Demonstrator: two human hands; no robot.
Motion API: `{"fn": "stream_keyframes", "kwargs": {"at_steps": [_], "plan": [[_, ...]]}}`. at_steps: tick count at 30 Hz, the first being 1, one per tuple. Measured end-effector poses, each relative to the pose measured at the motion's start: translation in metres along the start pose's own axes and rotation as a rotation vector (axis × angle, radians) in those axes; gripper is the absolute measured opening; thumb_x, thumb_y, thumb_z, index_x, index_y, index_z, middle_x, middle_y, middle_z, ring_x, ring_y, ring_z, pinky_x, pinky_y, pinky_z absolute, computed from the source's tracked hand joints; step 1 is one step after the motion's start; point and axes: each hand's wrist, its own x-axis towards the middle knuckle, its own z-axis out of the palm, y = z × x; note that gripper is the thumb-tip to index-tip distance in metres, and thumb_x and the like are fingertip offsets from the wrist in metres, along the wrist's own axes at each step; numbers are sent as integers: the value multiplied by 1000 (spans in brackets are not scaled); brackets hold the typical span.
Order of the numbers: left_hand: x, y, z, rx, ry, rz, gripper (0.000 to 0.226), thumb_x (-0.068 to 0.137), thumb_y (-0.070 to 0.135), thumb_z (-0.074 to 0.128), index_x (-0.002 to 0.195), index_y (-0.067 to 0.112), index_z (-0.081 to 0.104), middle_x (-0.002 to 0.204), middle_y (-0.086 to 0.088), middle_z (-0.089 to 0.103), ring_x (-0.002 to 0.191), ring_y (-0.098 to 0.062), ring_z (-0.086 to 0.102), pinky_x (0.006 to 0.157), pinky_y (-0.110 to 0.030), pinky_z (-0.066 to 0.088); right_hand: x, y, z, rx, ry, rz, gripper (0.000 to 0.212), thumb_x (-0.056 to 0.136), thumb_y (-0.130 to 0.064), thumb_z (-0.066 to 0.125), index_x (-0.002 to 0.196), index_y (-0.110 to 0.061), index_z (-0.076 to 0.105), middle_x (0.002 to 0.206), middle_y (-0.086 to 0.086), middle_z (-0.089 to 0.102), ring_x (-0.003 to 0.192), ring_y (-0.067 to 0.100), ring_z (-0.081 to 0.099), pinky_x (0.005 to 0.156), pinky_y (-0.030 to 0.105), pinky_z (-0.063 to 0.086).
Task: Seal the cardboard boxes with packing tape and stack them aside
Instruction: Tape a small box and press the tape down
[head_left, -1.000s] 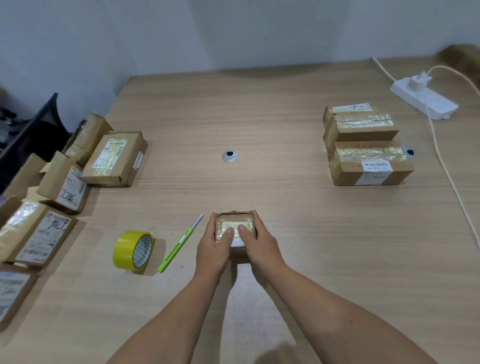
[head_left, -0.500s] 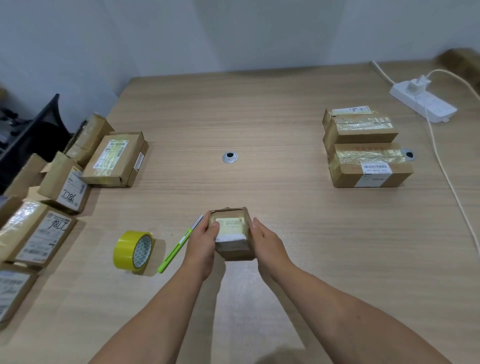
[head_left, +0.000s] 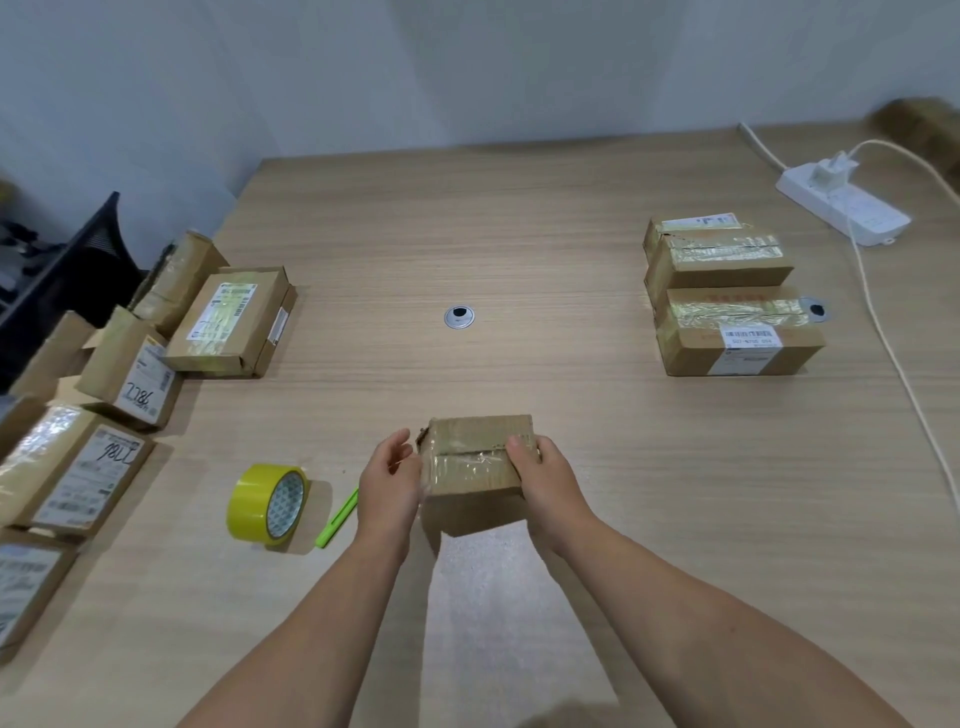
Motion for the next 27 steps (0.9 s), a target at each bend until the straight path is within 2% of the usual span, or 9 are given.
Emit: {"fn": "stream_keyframes", "kwargs": {"at_steps": [2, 4, 5, 7, 10, 13, 22, 27], "plan": [[-6, 4, 2, -13, -6, 5, 27, 100, 14, 53, 97, 26, 76, 100, 3, 74, 96, -15, 66, 85, -35, 52, -3, -2, 2, -159, 39, -36, 37, 100, -46, 52, 128, -22, 53, 113, -6, 63, 101, 13, 61, 85, 34, 51], [-10, 3, 5, -8, -50, -31, 31, 97, 27, 54, 75, 28, 75, 84, 6, 74, 84, -18, 66, 80, -39, 51, -5, -2, 5, -282, 78, -34, 41, 99, -51, 52, 127, -21, 50, 113, -4, 61, 100, 16, 59, 90, 40, 50], [-10, 0, 6, 53, -69, -25, 30, 96, 36, 54, 74, 28, 74, 82, 8, 73, 85, -20, 66, 80, -39, 50, -5, -2, 7, -317, 84, -22, 42, 97, -53, 53, 124, -21, 49, 112, -3, 61, 99, 17, 59, 91, 42, 51], [-13, -8, 9, 214, -103, 30, 23, 94, 45, 56, 87, 30, 72, 88, 9, 71, 93, -20, 66, 83, -40, 51, -6, 1, 14, -348, 80, 0, 45, 92, -58, 59, 118, -22, 47, 108, -3, 61, 95, 18, 60, 88, 41, 52], [-20, -16, 17, 381, -79, 37, 25, 95, 45, 59, 112, 29, 65, 98, 11, 67, 100, -18, 61, 79, -31, 41, -5, 11, 24, -384, 87, -24, 55, 84, -61, 65, 121, -26, 43, 111, -3, 63, 100, 22, 62, 91, 43, 53], [-23, -19, 19, 427, -41, 34, 35, 96, 44, 60, 125, 24, 59, 102, 7, 62, 93, -15, 54, 76, -26, 36, -5, 14, 29, -418, 111, -32, 61, 84, -59, 66, 128, -24, 42, 116, -1, 63, 105, 24, 63, 93, 45, 52], [-18, -27, 18, 363, -41, 67, 27, 102, 31, 53, 123, 19, 66, 108, 1, 69, 103, -21, 62, 81, -30, 44, -3, 21, 27, -447, 108, -67, 29, 98, -47, 51, 117, -25, 47, 108, 3, 64, 97, 27, 64, 90, 48, 53], [-12, -28, 14, 326, -63, 12, 29, 104, 29, 46, 119, 20, 70, 110, -3, 71, 104, -24, 64, 89, -36, 50, -2, 24, 22, -434, 114, -89, 26, 104, -42, 41, 122, -26, 51, 106, 3, 63, 97, 26, 63, 91, 47, 53]]}}
